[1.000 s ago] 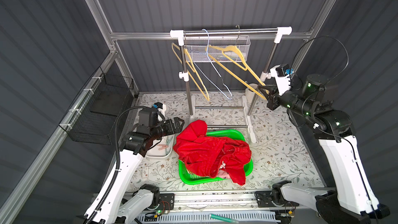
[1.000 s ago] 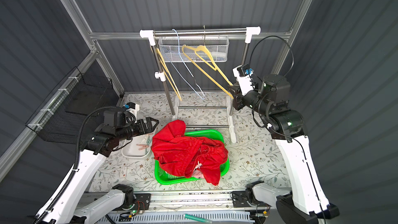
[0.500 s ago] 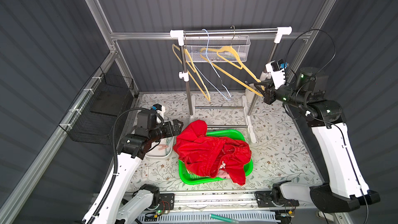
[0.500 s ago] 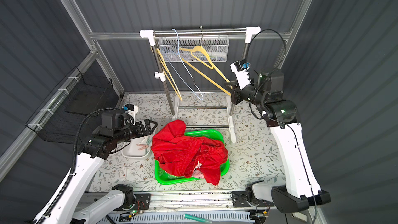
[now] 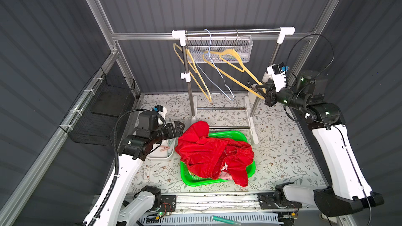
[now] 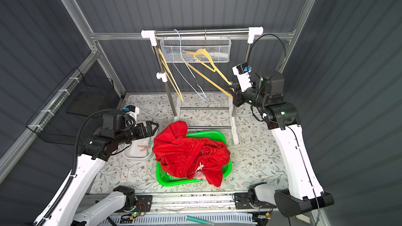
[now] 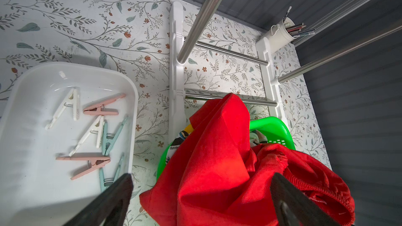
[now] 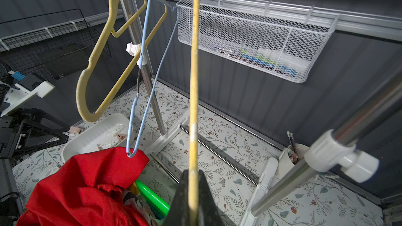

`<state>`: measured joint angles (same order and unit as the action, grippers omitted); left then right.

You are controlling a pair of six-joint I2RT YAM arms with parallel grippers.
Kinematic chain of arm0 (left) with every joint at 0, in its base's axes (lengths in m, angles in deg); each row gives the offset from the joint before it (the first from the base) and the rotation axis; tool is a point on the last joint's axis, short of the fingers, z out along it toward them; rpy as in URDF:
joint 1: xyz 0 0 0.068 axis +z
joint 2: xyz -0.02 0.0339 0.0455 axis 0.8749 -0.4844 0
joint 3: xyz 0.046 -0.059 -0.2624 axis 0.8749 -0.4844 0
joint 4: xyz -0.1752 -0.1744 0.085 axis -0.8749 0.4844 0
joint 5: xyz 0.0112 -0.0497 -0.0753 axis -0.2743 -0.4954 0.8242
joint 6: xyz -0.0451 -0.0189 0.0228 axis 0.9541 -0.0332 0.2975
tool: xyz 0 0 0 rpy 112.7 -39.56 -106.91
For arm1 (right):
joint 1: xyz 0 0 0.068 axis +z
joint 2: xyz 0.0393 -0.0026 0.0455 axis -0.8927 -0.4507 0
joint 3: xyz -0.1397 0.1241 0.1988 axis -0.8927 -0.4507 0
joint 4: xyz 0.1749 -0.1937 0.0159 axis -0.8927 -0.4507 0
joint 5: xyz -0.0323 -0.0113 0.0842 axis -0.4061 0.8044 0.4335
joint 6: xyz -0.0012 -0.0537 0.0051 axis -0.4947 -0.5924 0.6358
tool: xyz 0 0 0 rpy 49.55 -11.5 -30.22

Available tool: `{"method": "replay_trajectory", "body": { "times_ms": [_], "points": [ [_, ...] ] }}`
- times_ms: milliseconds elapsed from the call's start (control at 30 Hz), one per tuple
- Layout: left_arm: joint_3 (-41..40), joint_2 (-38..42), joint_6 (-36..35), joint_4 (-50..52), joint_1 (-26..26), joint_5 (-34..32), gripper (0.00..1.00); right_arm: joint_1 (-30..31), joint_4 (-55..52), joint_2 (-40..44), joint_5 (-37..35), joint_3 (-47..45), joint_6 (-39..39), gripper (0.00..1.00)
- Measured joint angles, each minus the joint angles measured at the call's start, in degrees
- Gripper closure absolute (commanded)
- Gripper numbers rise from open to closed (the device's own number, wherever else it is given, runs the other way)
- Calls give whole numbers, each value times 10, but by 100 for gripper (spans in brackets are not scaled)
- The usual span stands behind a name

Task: Remove the clothespins securing shorts to the hanger
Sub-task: Place the hanger on the clothesline, then reset both arms

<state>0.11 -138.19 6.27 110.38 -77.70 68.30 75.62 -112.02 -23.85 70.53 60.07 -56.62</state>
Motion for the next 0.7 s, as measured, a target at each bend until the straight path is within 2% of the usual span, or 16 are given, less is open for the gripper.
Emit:
{"method": "replay_trajectory", "body": {
  "times_ms": [167,367,600,633,700],
  "points": [
    [0,0,0,0,0,-4,0,0,19,12,-1,-14,2,56],
    [0,0,-9,0,0,-24,0,-4,61,71,-4,-91,17,38],
    [-22,14,-25,-12,0,-68,0,-8,163,223,-44,-275,50,15],
    [-31,21,-28,-21,0,-76,0,-8,182,248,-57,-307,55,3],
    [-52,33,-35,-38,0,-93,0,-9,214,293,-80,-367,63,1]
  ]
}}
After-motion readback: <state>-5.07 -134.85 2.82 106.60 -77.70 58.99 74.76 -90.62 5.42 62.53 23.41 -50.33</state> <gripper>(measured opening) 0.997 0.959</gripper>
